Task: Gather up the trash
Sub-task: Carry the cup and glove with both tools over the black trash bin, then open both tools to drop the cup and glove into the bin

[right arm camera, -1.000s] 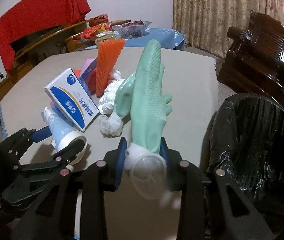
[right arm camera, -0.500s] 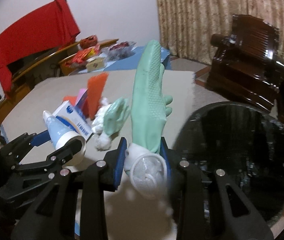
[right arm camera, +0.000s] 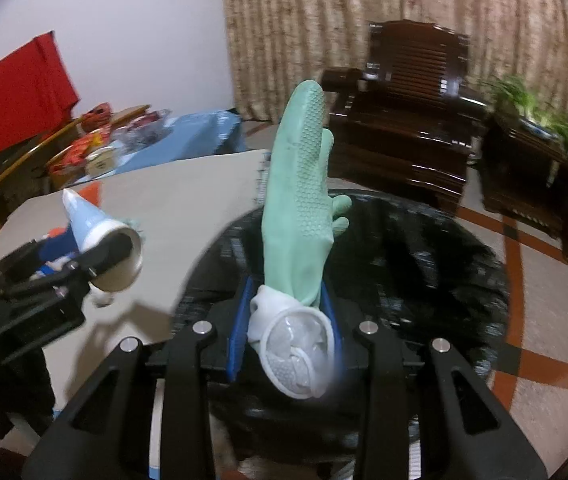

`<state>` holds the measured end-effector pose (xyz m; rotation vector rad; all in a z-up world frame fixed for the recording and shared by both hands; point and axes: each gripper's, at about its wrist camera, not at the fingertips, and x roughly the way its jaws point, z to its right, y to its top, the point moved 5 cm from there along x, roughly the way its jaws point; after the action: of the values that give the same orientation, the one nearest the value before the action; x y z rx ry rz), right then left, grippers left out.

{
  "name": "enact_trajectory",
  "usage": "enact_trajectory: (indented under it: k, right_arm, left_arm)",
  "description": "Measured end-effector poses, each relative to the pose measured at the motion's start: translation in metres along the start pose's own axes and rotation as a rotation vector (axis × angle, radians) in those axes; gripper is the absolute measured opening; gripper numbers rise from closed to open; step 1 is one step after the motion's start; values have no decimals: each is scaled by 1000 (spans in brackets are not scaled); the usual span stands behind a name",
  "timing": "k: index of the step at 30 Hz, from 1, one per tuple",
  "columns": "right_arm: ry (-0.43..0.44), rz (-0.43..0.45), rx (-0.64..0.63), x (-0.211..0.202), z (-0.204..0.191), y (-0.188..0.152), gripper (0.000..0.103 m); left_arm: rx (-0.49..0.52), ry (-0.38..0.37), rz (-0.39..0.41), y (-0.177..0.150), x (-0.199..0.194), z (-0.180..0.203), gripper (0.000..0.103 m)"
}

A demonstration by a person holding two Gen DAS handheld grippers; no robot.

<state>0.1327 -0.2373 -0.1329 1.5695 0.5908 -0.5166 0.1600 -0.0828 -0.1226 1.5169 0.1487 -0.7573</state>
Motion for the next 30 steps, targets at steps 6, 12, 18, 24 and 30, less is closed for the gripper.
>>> enact_trajectory:
  k: [6, 12, 18, 24, 30]
  right_arm:
    - [-68, -3, 47, 3, 37, -7, 33]
    - [-132, 13, 69, 0, 57, -13, 54]
    - [-162, 40, 72, -8, 62, -15, 91]
    - [-121, 54, 83, -10, 44, -7, 98]
    - [-56, 66, 47, -7, 4, 2, 98]
  left_arm:
    - [15, -62, -3, 16, 22, 37, 69]
    - [30, -118, -13, 23, 37, 61, 88]
    - [18, -106, -15, 19, 32, 55, 94]
    - [20, -28, 6, 13, 13, 25, 97]
    - [-4, 92, 36, 4, -16, -20, 97]
